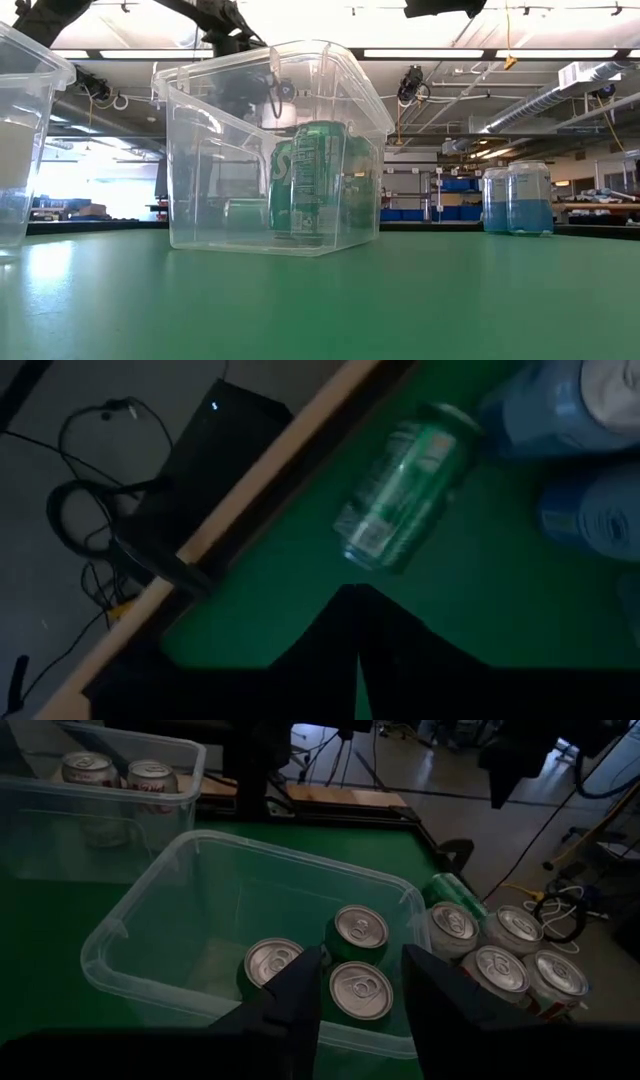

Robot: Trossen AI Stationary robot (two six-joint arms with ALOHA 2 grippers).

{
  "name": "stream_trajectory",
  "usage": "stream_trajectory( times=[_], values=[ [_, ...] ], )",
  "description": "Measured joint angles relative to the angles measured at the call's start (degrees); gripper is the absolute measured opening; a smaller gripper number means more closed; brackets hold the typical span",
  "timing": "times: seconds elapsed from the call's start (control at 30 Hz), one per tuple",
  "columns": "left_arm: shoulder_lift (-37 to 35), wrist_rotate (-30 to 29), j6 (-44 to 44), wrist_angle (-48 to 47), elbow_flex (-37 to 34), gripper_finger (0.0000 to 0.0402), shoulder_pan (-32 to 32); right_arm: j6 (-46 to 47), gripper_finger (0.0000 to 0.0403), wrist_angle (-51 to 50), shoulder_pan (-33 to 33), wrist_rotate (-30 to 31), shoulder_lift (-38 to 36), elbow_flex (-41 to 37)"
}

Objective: Sort soda cans
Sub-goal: Put the green soda can into the top transparent bin

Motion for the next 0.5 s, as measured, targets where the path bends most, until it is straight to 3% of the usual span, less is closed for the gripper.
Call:
stream_trajectory(
  times=[0.13, 0.3, 0.5],
  values=[
    [0.0, 1.5, 0.2, -0.2, -1.5, 0.0008, 0.0, -0.3, 0.0126, 0.0, 0.0, 0.0, 0.0, 0.0],
    [0.1, 8.8, 4.3, 0.0, -4.8, 0.0004, -1.2, -0.4, 0.0126, 1.0, 0.0, 0.0, 0.0, 0.0],
    [0.1, 8.0, 10.9, 0.0, -9.5, 0.0016, -5.6, -0.4, 0.0126, 1.8, 0.0, 0.0, 0.0, 0.0]
  ],
)
